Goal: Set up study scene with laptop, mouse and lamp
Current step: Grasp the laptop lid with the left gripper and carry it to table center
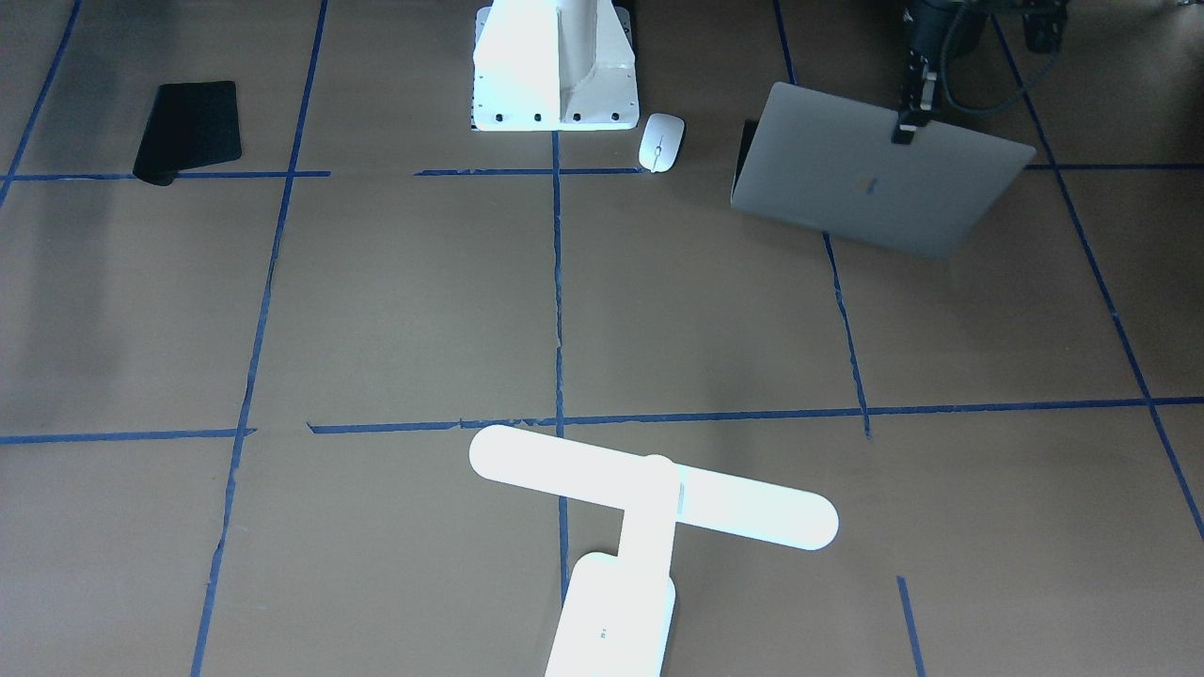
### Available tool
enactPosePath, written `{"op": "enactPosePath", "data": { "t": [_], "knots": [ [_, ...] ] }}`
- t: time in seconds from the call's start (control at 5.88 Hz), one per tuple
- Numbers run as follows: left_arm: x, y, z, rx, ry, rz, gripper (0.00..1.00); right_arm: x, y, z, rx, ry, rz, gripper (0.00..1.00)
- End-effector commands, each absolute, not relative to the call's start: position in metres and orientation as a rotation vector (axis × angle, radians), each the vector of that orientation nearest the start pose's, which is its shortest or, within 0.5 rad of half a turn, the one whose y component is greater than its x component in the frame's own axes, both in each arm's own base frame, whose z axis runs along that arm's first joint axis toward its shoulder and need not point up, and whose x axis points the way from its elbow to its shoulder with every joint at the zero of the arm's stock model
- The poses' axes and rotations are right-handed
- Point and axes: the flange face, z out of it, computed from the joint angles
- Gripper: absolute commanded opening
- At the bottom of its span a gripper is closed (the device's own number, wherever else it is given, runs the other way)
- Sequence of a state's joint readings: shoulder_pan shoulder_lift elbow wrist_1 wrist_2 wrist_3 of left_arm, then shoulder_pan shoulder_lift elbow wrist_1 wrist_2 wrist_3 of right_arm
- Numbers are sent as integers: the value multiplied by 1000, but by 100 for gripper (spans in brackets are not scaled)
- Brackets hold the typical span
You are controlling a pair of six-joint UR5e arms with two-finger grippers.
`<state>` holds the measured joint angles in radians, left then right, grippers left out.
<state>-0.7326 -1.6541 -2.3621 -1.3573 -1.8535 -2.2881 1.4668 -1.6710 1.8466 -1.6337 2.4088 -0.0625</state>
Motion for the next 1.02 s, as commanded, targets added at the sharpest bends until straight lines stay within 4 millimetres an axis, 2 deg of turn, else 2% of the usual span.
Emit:
{"op": "enactPosePath", "data": {
  "t": [0.0, 0.17, 0.34, 0.51, 0.68, 0.85],
  "knots": [
    [265, -442, 267, -317, 741, -1248, 0, 10, -455, 572, 88, -842, -208, 100],
    [291, -468, 240, -327, 761, -1236, 0, 9, -459, 574, 83, -843, -207, 100],
    [322, -502, 205, -338, 765, -1246, 0, 8, -461, 581, 70, -843, -204, 100],
    [345, -521, 188, -360, 756, -1285, 0, 8, -464, 582, 95, -844, -213, 100],
    [373, -543, 161, -390, 745, -1338, 0, 8, -464, 587, 94, -844, -214, 100],
    [420, -545, 126, -437, 726, -1375, 0, 8, -464, 585, 100, -844, -214, 100]
  ]
}}
